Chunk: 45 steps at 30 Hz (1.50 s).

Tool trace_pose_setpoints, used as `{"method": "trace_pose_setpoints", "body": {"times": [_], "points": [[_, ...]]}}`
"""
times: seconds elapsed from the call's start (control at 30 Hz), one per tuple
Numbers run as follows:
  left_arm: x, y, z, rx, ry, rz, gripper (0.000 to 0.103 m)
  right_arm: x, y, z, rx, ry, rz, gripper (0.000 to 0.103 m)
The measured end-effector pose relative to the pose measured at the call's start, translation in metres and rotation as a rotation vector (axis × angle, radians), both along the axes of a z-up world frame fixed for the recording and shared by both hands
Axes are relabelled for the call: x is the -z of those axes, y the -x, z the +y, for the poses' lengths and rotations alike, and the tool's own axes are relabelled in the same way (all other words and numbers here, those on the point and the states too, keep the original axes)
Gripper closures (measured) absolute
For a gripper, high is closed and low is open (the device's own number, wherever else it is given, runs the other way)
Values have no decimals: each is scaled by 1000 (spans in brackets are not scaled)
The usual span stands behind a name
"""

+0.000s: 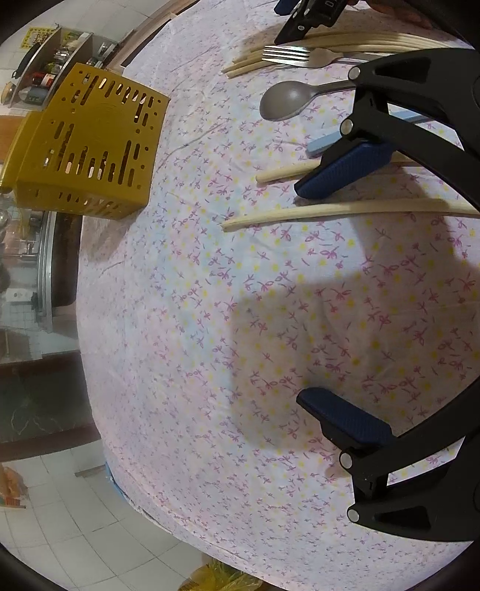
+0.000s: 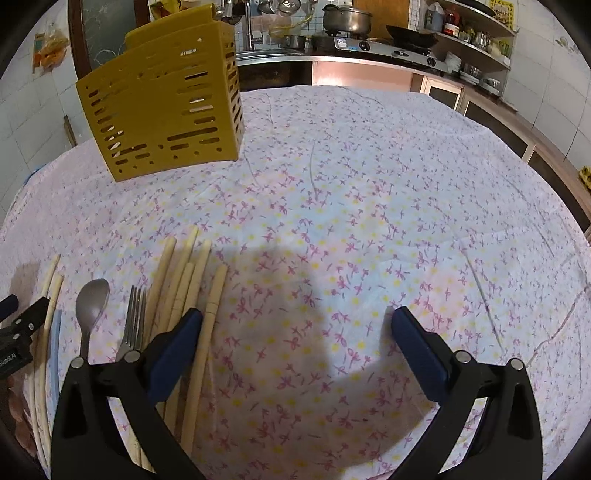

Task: Organize utensils
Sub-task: 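Close the left tool on a wooden chopstick while the right tool grasps another chopstick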

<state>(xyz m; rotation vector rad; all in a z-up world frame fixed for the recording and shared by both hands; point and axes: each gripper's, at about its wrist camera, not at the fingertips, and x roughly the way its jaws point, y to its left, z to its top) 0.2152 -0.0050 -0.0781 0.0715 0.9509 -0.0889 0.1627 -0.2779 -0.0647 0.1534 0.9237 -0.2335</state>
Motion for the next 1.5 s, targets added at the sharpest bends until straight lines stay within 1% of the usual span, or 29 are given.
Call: {"method": "trace_pose_setpoints", "body": {"times": [0.23,0.53,0.63,0.7,0.73,0.77,0.8,0.83,0.87,0.9,0.97,1.03,1.07,1.1,1.17,1.23,1.3,1.37,1.47,1.5], "points": [[1,0,4,8,16,1,4,1,1,-3,0,-13,-5,3],[0,-2,2,20,2,-5,4,1,2,0,6,5,-7,4],[-1,0,-2,35,3,-13,6,0,3,2,15,6,-13,6],[-3,3,-6,46,13,-20,9,-1,5,5,19,6,-23,10],[-4,4,-7,52,16,-22,10,-2,6,6,18,6,-29,14],[-5,6,-10,62,18,-27,13,-3,7,9,16,6,-35,19],[-5,7,-12,75,21,-32,18,-3,8,11,13,8,-39,22],[-6,9,-15,87,23,-37,21,-3,8,14,11,11,-43,27],[-7,10,-16,95,25,-40,26,-4,9,18,9,11,-49,34],[-7,11,-16,101,29,-40,30,-5,10,21,7,10,-54,37],[-9,12,-16,103,44,-36,35,-6,9,27,3,15,-58,48],[-10,11,-13,91,67,-31,40,-7,8,33,-6,24,-60,55],[-11,9,-11,83,77,-26,45,-7,8,35,-7,27,-62,58],[-12,8,-8,72,86,-21,51,-8,8,36,-8,27,-63,60],[-13,5,-2,54,102,-10,57,-8,9,39,-7,34,-63,65],[-14,5,0,43,116,-4,60,-9,11,41,-1,40,-62,68],[-13,6,-2,43,98,-4,65,-9,13,41,1,41,-61,70],[-13,8,-3,37,83,-1,68,-10,13,41,-5,44,-59,74],[-14,7,-6,30,75,14,73,-10,10,41,-13,44,-54,79],[-14,6,-7,30,73,18,76,-10,9,41,-13,41,-53,80]]}}
